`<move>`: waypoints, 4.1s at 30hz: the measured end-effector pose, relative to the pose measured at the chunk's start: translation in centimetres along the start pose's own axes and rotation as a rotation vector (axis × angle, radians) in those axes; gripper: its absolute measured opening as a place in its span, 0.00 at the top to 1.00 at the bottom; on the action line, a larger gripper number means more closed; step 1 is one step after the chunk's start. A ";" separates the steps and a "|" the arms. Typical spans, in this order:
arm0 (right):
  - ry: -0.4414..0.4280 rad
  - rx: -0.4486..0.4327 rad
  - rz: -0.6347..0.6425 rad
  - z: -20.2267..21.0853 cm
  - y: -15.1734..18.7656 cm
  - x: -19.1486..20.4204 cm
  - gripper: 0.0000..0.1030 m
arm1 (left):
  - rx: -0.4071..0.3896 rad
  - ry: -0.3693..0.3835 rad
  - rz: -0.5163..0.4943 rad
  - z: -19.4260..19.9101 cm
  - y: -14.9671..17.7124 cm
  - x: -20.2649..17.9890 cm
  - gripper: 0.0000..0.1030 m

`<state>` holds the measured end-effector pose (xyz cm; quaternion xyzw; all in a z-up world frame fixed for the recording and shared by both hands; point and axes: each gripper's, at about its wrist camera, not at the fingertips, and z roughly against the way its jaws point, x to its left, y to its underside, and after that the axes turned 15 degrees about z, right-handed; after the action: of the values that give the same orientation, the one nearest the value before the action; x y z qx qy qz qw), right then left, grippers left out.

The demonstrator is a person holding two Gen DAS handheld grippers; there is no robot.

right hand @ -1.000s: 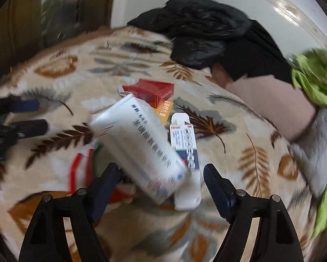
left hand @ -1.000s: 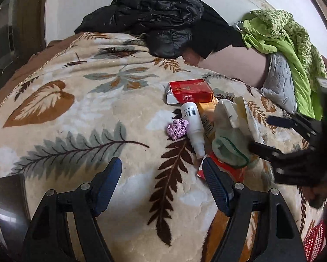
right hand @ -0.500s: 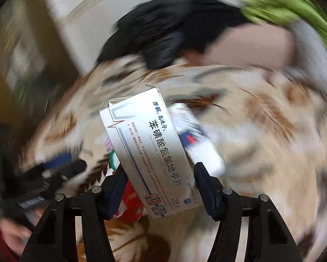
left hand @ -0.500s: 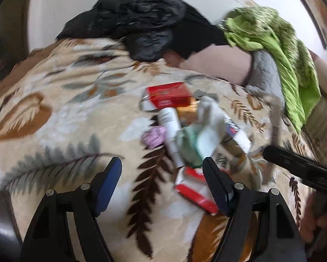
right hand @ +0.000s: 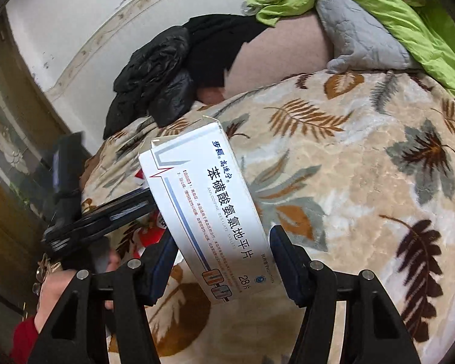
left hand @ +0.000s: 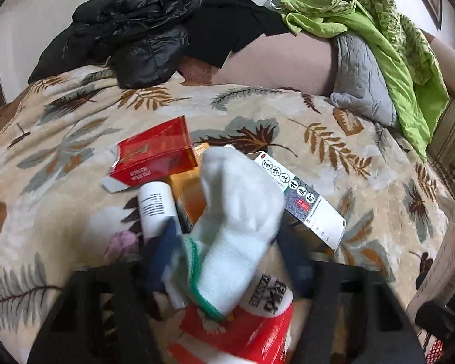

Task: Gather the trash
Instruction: 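Grasp the white cloth with the left gripper while the right grasps the white medicine box, then lift the white medicine box with the right gripper while the left holds the cloth, then carry the cloth and medicine box to the red wastebasket and open both grippers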

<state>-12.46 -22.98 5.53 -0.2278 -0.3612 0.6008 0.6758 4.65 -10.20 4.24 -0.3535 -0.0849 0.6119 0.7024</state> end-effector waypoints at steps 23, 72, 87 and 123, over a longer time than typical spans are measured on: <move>0.057 -0.047 0.152 5.8 4.2 5.0 0.36 | -0.153 -0.107 -0.046 17.6 9.9 1.5 0.77; 0.070 -0.035 0.233 5.5 6.1 7.9 0.36 | -0.267 -0.255 -0.067 18.7 13.9 3.6 0.77; 0.068 -0.033 0.234 5.5 6.0 8.0 0.36 | -0.267 -0.254 -0.065 18.7 14.0 3.5 0.77; 0.088 -0.134 -0.036 16.7 7.3 0.1 0.36 | -0.168 0.062 -0.220 19.7 16.4 -4.1 0.77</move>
<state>-29.88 -23.71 10.76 -0.2921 -0.3749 0.5522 0.6849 -20.28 -6.19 10.19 -0.4183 -0.1521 0.5106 0.7356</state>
